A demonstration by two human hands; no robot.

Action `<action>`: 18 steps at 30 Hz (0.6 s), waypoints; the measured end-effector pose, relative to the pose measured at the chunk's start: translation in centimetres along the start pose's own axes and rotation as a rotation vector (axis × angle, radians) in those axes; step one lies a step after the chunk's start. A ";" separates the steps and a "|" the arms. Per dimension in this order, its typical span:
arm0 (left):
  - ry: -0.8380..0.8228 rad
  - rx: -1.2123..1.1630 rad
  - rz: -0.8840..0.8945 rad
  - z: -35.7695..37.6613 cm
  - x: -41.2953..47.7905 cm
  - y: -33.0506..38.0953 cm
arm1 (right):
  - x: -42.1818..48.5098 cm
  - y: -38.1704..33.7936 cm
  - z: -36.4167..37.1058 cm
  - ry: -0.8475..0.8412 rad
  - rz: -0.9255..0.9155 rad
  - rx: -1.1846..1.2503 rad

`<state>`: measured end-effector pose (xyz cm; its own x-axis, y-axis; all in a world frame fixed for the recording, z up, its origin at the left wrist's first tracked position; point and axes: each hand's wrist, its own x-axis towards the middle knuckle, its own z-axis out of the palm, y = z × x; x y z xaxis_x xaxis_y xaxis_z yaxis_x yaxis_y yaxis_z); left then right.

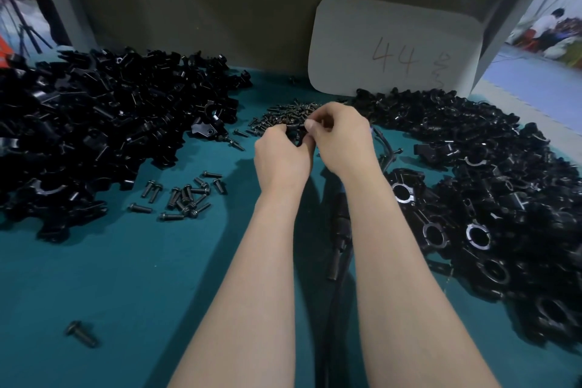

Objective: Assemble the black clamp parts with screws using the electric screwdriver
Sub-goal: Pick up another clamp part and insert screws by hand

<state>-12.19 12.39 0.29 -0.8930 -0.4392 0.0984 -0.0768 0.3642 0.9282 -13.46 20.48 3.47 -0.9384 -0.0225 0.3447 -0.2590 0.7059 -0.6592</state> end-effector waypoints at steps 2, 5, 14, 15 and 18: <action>0.008 -0.008 -0.004 -0.1 0.1 0.1 | -0.1 0.0 0.5 0.011 0.020 -0.037; 0.000 0.025 0.024 -0.1 0.0 0.3 | 0.0 0.1 1.1 0.037 0.021 -0.074; -0.005 0.083 0.016 0.0 0.0 0.0 | 0.1 0.7 0.9 0.058 0.092 0.108; 0.003 0.075 0.012 0.0 0.0 -0.1 | 0.1 0.6 0.8 0.036 0.078 0.115; 0.021 0.050 0.010 -0.1 0.0 -0.2 | 0.2 0.4 0.2 -0.059 0.053 0.111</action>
<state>-12.17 12.22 0.16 -0.8845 -0.4522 0.1152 -0.0908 0.4090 0.9080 -13.76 20.58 3.12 -0.9625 -0.0315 0.2695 -0.2293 0.6250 -0.7461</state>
